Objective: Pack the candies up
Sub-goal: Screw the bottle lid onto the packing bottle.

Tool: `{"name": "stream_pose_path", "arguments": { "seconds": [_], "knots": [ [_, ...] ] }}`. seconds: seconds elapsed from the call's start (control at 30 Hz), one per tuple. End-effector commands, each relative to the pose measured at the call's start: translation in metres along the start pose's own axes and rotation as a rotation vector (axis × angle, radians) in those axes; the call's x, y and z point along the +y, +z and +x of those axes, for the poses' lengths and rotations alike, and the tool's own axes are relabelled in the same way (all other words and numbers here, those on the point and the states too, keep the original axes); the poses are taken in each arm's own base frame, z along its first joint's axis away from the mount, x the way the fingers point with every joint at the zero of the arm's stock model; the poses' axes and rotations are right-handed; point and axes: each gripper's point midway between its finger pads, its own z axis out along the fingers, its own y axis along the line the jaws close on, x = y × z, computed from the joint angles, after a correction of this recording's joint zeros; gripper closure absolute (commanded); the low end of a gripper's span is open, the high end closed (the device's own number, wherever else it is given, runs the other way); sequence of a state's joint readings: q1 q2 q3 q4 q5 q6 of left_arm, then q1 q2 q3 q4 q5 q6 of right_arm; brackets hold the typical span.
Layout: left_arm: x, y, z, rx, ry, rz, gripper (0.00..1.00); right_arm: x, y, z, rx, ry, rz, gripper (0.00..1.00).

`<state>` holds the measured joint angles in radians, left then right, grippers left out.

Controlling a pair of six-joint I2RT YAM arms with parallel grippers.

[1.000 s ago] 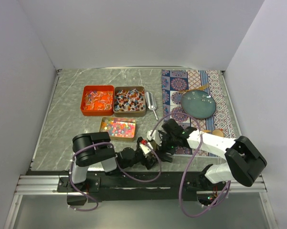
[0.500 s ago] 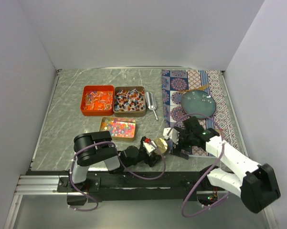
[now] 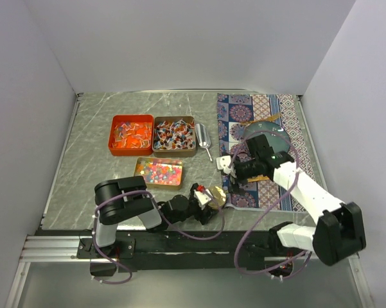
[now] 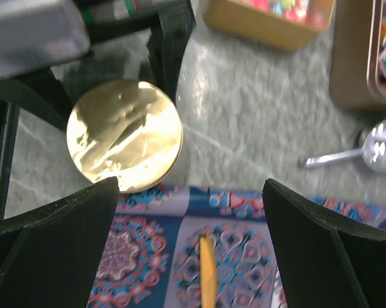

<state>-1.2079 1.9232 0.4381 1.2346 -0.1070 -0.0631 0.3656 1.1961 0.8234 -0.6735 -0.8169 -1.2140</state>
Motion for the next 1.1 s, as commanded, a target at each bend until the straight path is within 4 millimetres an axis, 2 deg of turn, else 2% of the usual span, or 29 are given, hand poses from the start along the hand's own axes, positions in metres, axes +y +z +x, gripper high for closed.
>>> {"name": "stream_pose_path", "arguments": {
  "seconds": [0.0,0.07,0.13,0.17,0.2,0.3,0.43,0.5,0.57,0.6,0.63,0.67,0.73,0.8,0.9,1.0,1.07],
  "knots": [
    [-0.027,-0.032,0.070,0.310,0.030,0.154,0.99,0.012,0.003,-0.022,-0.114,-0.100,-0.135,0.00],
    [-0.031,-0.038,0.072,0.338,0.012,0.172,0.99,0.025,0.004,-0.019,-0.100,-0.104,-0.213,0.00],
    [-0.033,-0.041,0.067,0.347,-0.010,0.177,0.99,0.030,0.006,-0.020,-0.104,-0.120,-0.248,0.00],
    [-0.034,-0.046,0.071,0.377,-0.013,0.182,0.99,0.031,0.007,-0.019,-0.107,-0.100,-0.257,0.01],
    [-0.036,-0.050,0.065,0.363,-0.017,0.192,0.99,0.031,0.009,-0.019,-0.112,-0.076,-0.258,0.03],
    [-0.035,-0.053,0.061,0.364,-0.012,0.196,0.99,0.033,0.016,-0.018,-0.131,-0.051,-0.251,0.15],
    [-0.029,-0.058,0.064,0.395,0.003,0.178,0.99,0.028,0.023,-0.035,-0.179,-0.050,-0.199,0.28],
    [-0.026,-0.061,0.063,0.406,0.011,0.178,0.99,0.035,0.027,-0.042,-0.187,-0.036,-0.212,0.34],
    [-0.025,-0.063,0.062,0.410,0.017,0.178,0.99,0.039,0.033,-0.046,-0.177,-0.041,-0.214,0.50],
    [-0.023,-0.063,0.060,0.405,0.019,0.171,0.99,0.047,0.038,-0.050,-0.175,-0.056,-0.239,0.55],
    [-0.022,-0.063,0.059,0.404,0.023,0.170,0.99,0.052,0.042,-0.049,-0.163,-0.058,-0.257,0.66],
    [-0.022,-0.063,0.059,0.403,0.023,0.169,0.99,0.056,0.044,-0.049,-0.152,-0.049,-0.270,0.72],
    [-0.021,-0.064,0.061,0.415,0.025,0.166,0.99,0.063,0.050,-0.045,-0.129,-0.036,-0.296,0.79],
    [-0.018,-0.063,0.063,0.419,0.023,0.156,0.99,0.064,0.053,-0.045,-0.113,-0.020,-0.289,0.83],
    [-0.015,-0.063,0.065,0.425,0.015,0.148,0.99,0.062,0.055,-0.046,-0.106,-0.019,-0.278,1.00],
    [-0.012,-0.063,0.064,0.420,0.012,0.143,0.99,0.061,0.056,-0.042,-0.088,-0.023,-0.278,1.00],
    [-0.011,-0.063,0.065,0.425,0.009,0.140,0.99,0.063,0.055,-0.031,-0.041,-0.041,-0.282,1.00]
  ]
}}
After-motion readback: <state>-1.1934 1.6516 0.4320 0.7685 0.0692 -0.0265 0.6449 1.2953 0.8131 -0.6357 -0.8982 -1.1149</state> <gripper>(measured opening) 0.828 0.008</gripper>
